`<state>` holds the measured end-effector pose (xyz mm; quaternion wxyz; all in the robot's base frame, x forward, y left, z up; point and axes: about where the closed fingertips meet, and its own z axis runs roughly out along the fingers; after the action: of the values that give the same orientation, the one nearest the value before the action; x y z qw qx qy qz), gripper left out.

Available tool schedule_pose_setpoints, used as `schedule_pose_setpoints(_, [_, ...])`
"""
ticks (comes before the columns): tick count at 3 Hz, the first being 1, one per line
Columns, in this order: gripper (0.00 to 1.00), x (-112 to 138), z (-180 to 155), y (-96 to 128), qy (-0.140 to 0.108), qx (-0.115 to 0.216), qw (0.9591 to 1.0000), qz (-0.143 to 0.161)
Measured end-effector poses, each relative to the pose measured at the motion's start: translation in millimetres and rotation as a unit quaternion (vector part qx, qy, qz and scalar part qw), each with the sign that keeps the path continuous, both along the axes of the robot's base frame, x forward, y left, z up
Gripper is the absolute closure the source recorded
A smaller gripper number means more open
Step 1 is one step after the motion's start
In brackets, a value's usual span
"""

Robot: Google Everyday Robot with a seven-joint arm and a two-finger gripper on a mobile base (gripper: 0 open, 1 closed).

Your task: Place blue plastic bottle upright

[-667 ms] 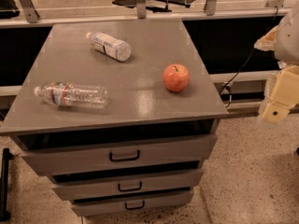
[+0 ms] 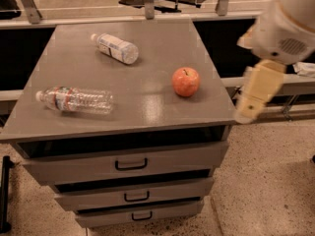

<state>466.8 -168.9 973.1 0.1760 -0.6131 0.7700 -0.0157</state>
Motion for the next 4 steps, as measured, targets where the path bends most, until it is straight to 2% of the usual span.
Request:
schedule_pose_setpoints(1, [0.00,36,0,61,-0.003,0.028,0.9994,0.022])
schedule_pose_setpoints(2, [0.00,72,18,136,-0.025,0.065,0.9961,0.054])
schedule_pose_setpoints(3, [0.00,72,18,136,-0.025,0.065,0.9961,0.054])
schedule_pose_setpoints(4, [0.00,87,18,154,-0.022,0.079,0.9953,0.052])
